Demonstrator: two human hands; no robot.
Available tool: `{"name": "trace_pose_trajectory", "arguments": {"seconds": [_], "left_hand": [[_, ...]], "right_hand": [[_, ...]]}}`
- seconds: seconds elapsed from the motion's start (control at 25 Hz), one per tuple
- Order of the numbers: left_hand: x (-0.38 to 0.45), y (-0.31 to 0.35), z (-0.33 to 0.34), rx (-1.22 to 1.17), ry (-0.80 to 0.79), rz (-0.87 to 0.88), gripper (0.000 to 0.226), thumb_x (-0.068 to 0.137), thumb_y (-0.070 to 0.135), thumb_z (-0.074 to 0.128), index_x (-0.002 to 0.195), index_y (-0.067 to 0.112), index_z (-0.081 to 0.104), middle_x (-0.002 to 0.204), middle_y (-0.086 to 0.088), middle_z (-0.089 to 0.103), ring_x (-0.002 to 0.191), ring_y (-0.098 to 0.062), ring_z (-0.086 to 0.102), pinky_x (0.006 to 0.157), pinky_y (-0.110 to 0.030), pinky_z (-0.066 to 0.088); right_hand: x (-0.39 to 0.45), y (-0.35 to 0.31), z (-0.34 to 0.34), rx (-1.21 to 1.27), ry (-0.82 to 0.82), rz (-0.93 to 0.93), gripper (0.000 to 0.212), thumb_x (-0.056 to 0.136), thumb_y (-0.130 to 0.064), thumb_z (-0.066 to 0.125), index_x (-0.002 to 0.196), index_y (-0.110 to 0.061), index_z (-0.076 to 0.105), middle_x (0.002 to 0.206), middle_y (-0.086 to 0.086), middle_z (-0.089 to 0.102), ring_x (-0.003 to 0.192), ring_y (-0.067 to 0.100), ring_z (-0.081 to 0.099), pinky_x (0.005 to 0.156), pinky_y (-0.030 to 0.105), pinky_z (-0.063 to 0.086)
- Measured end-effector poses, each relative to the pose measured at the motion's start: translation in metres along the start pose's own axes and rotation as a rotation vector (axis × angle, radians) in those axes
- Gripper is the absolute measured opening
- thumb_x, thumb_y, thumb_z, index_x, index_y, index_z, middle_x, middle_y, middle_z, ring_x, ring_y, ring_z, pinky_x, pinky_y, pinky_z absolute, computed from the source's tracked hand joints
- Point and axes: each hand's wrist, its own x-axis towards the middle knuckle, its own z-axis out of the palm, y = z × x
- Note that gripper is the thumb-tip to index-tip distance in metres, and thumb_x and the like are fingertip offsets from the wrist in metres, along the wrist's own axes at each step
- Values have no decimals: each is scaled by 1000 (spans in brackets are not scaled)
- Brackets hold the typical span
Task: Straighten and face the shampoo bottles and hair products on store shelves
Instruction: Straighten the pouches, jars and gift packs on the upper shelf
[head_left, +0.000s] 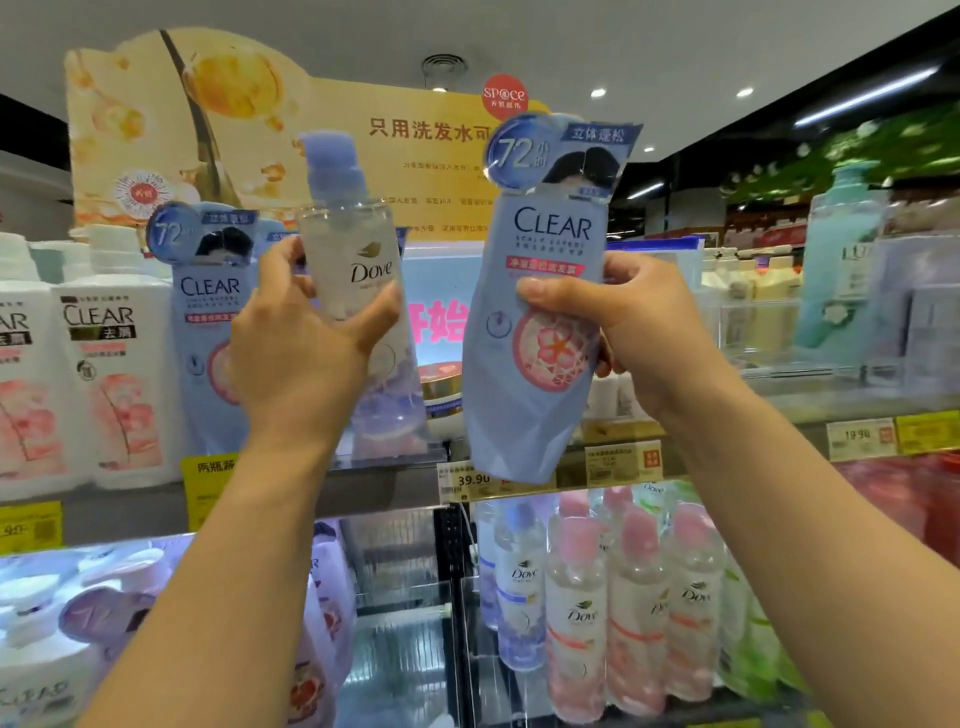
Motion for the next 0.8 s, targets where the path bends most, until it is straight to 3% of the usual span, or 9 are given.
{"name": "trace_pose_trajectory", "arguments": {"seconds": [0.08,0.2,0.28,0.36,0.44,0.52,0.64,0.72,0.8], "left_hand": [[-25,7,-6,-193,-38,-13,72,70,63,72,127,21,57,101,6,71,75,-12,67,64,-38,55],[-87,6,-12,-337,-147,-17,56,72,58,75,122,39,59,94,13,71,54,-4,54,51,-28,50],[-133,-3,-10,-408,-270,-47,60,73,56,77,127,35,59,99,8,71,65,-5,62,57,-25,52],[-172,-19,-3,-480,-365,-169,69,70,56,80,132,35,56,111,4,71,91,-16,70,75,-39,57],[-205,-37,7,-445,-400,-274,72,67,60,80,132,41,54,112,6,71,96,-21,70,78,-48,57],[-229,-54,18,-356,-411,-333,70,67,63,77,130,45,53,102,10,73,85,-23,70,71,-51,58],[-251,-68,35,-224,-427,-426,71,64,70,72,127,47,52,87,18,71,66,-14,65,56,-37,57],[-260,-74,47,-151,-445,-476,69,61,71,70,123,45,53,74,18,66,54,-8,57,47,-29,49],[-269,-76,60,-119,-480,-528,65,61,67,72,120,45,54,63,15,61,53,-6,53,49,-27,43]], "right_hand": [[-8,3,-7,22,-4,-14,32,74,-30,86,102,-19,74,84,-8,80,68,7,76,43,12,47],[-22,12,-19,61,0,-22,39,71,-26,89,105,-15,73,87,-7,81,72,9,77,47,13,51],[-31,20,-24,79,-7,-6,43,69,-25,90,107,-13,73,90,-5,81,76,12,78,52,17,55],[-36,28,-27,72,-5,3,46,68,-24,91,108,-13,72,92,-4,81,79,14,78,58,21,58],[-40,34,-31,52,-1,9,48,66,-23,93,108,-13,72,93,-3,80,80,15,78,60,23,59],[-42,39,-37,62,-13,15,47,66,-23,93,107,-12,72,93,-3,80,80,16,78,60,23,60],[-41,43,-46,85,-44,23,46,66,-23,92,106,-13,72,93,-2,81,81,17,78,61,23,60],[-38,43,-53,101,-64,27,45,66,-25,91,106,-15,73,93,-3,81,80,17,79,59,22,59],[-32,42,-58,111,-80,33,45,64,-30,90,104,-18,75,93,-4,81,79,16,78,55,20,57]]}}
